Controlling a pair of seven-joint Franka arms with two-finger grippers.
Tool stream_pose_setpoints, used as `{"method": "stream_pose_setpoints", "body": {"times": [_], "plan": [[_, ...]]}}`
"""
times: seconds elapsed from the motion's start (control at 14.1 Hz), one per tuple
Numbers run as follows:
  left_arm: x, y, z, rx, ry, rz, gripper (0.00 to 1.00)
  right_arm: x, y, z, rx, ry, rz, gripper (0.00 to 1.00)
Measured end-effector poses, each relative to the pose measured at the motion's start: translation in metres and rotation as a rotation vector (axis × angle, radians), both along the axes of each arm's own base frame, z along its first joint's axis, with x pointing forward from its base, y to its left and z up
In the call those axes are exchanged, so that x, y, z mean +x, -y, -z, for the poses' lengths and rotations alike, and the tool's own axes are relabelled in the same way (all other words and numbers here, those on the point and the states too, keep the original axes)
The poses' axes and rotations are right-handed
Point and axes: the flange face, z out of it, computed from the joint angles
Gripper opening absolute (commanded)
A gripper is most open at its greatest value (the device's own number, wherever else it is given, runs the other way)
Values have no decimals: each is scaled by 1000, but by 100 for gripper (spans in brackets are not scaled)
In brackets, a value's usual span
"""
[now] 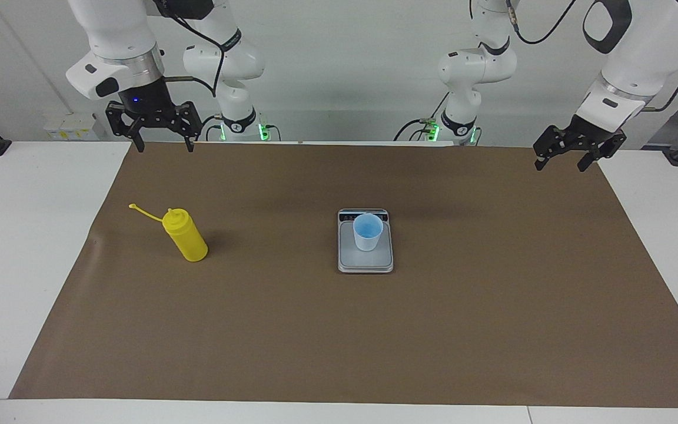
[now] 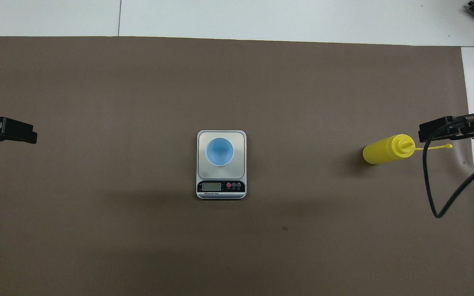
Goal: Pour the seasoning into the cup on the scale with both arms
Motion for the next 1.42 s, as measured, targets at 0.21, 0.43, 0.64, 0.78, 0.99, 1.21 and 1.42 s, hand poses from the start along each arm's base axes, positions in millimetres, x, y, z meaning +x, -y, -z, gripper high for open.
{"method": "stream_pose_setpoints", "body": {"times": [0.21, 0.43, 0.64, 0.78, 0.99, 1.21, 1.42], "plan": [[0, 0, 0, 0, 0, 0, 100, 3, 15, 10, 22, -32, 32, 100], [0, 0, 0, 0, 0, 0, 100, -1, 10, 23, 21, -78, 24, 100], [0, 0, 0, 0, 0, 0, 100, -3, 9, 25, 20, -83, 21, 100], [0, 0, 0, 0, 0, 0, 100, -4, 7, 23, 20, -78, 15, 100], [0, 0, 0, 0, 0, 0, 100, -4, 6, 22, 21, -73, -8, 100], [0, 0, 0, 0, 0, 0, 100, -3, 6, 22, 21, -72, -9, 100], [0, 0, 0, 0, 0, 0, 100, -3, 9, 22, 21, -72, -4, 100]]}}
